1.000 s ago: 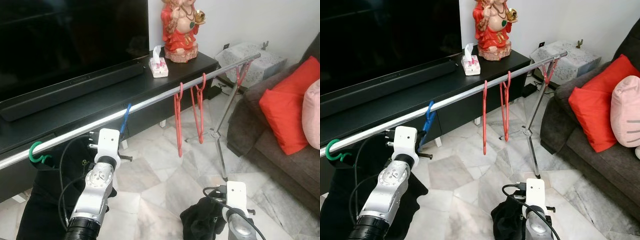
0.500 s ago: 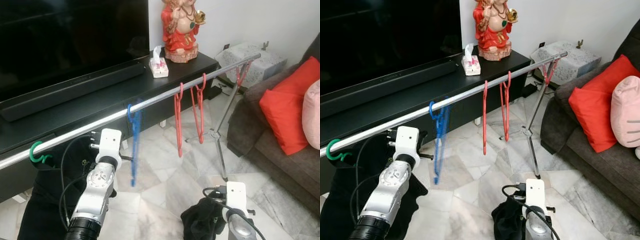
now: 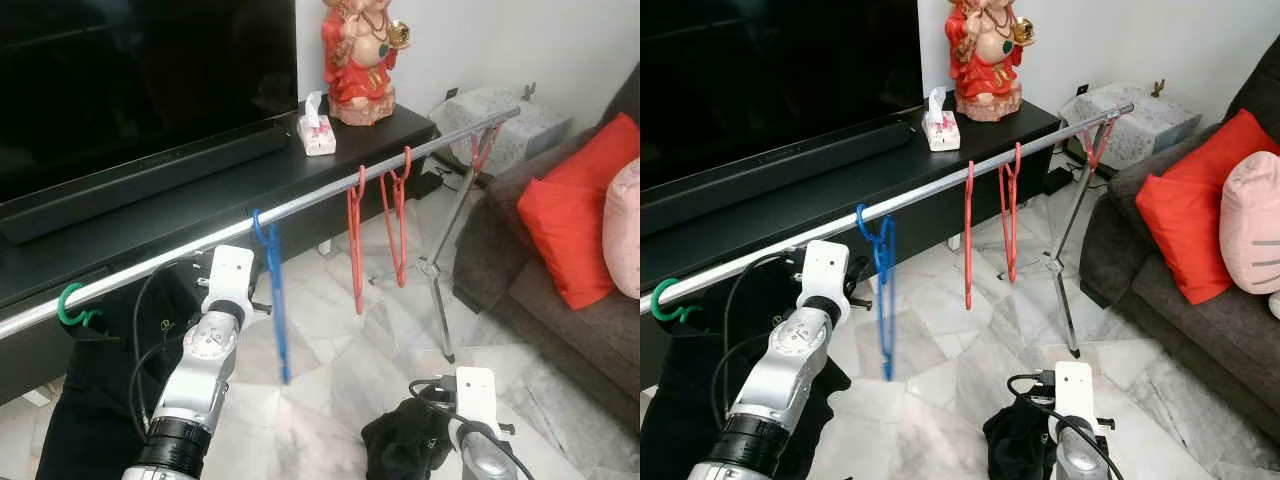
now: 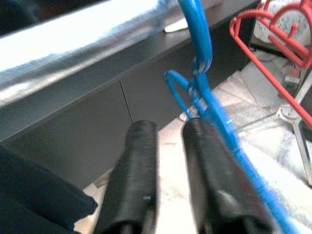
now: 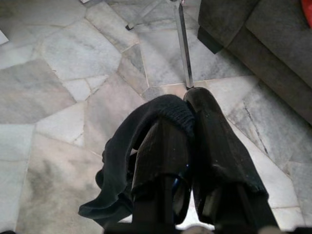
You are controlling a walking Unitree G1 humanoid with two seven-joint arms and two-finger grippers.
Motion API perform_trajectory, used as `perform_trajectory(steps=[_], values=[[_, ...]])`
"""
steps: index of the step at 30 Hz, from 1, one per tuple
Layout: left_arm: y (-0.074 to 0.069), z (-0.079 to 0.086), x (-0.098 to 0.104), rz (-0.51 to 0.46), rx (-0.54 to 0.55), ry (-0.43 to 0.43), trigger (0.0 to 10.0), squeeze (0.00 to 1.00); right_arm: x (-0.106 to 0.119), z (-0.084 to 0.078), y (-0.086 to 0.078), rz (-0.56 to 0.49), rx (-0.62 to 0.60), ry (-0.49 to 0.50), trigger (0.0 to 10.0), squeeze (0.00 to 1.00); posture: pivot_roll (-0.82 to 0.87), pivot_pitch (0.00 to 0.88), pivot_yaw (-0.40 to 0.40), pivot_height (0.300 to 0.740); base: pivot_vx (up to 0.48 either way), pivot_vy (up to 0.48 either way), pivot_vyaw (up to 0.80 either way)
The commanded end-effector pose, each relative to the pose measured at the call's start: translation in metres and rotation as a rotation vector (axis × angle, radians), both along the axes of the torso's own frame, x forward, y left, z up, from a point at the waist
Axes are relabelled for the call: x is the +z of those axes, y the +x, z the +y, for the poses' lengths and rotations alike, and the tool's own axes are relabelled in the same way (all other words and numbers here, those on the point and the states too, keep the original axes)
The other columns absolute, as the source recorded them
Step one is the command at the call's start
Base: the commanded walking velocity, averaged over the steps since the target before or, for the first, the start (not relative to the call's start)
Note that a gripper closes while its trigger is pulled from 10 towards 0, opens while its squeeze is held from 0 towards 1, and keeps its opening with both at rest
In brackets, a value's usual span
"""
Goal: Hang hanger
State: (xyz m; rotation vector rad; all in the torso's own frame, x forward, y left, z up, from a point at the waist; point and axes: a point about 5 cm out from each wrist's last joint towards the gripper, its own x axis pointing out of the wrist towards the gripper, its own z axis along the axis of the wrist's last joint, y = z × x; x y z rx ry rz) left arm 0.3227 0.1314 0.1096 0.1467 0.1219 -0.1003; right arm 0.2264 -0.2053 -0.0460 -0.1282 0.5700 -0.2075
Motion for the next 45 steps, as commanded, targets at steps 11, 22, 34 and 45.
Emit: perform_trajectory(steps=[11, 22, 34, 45], values=[[0.002, -0.012, -0.014, 0.112, -0.06, 0.049, 10.0, 1.0, 0.001, -0.002, 0.003, 0.005, 0.005, 0.002, 10.0, 0.0, -0.1, 0.0, -0.051, 0.74, 0.0, 0.0, 0.0], [0.007, -0.004, -0.008, 0.111, 0.0, 0.051, 10.0, 1.0, 0.001, -0.002, 0.003, 0.01, 0.009, 0.006, 10.0, 0.0, -0.1, 0.0, -0.057, 0.74, 0.0, 0.0, 0.0], [-0.001, 0.006, 0.005, 0.117, 0.009, 0.057, 10.0, 1.0, 0.001, -0.003, 0.004, 0.015, 0.017, 0.005, 10.0, 0.0, -0.1, 0.0, -0.065, 0.74, 0.0, 0.0, 0.0], [-0.012, 0.004, 0.02, 0.16, -0.047, 0.058, 10.0, 1.0, 0.002, -0.001, 0.006, 0.011, 0.023, 0.007, 10.0, 0.0, -0.09, 0.0, -0.067, 0.74, 0.0, 0.0, 0.0]])
